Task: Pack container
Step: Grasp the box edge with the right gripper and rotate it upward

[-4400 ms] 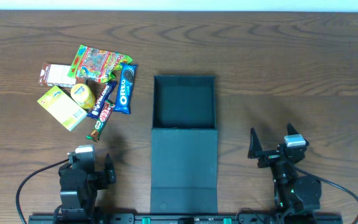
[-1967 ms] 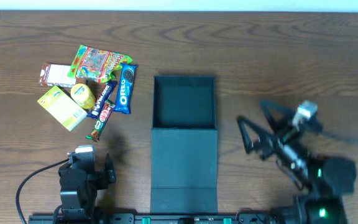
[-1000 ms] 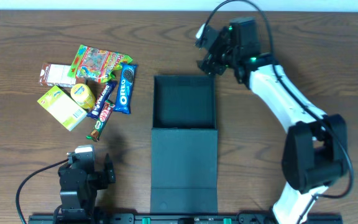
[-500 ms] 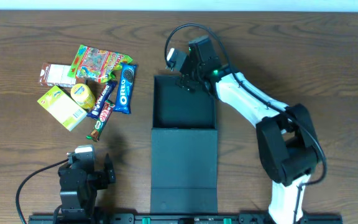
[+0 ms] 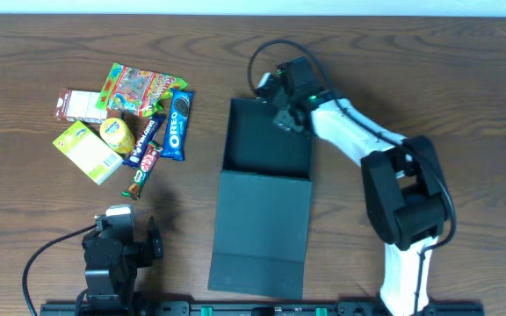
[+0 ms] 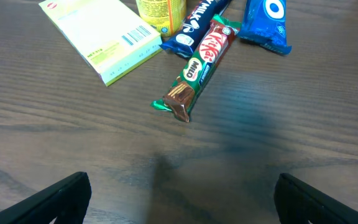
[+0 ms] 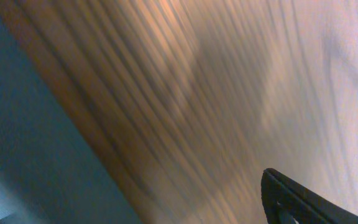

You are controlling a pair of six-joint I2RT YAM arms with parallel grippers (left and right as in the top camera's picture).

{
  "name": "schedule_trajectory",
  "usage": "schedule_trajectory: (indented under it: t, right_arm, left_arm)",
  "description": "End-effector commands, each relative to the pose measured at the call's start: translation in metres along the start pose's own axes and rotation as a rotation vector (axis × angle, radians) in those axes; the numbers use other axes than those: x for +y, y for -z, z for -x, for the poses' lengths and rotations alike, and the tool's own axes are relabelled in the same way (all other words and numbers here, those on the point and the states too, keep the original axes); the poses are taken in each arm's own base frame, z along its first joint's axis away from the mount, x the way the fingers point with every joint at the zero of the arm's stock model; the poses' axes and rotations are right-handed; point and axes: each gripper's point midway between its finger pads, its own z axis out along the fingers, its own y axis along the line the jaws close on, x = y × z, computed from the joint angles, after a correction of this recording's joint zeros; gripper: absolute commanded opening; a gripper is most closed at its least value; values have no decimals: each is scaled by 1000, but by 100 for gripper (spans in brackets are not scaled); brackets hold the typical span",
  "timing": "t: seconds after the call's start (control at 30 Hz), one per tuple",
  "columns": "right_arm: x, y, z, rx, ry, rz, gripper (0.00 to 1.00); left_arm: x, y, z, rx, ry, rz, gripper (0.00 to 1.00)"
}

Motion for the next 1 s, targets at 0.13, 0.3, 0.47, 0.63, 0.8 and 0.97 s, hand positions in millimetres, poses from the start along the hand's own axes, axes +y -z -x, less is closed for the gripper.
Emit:
schedule_trajectory:
  t: [0.13,0.3,0.47,0.63,0.8,0.97]
  right_arm:
    - [-44,-7,-68,157,-184,-35,81]
    - [-69,-4,-117,286,-269,-94,94]
    - [-76,-3,-139,323,-429,-104,87]
    - [-75,-2,-150,345,-539,-108,54]
    - [-78,0,-162,366,-615,-115,40]
    - [-82,3,-181,402,-722,-125,32]
  left_arm:
    - [2,-3,-10,29,-5,10,95]
    - [2,-3,-10,29,-5,10,95]
    - [2,-3,-10,29,-5,10,95]
    - [2,-3,-10,29,-5,10,95]
    - [2,-3,-10,29,-5,10,95]
    - [2,-3,-10,29,-5,10,95]
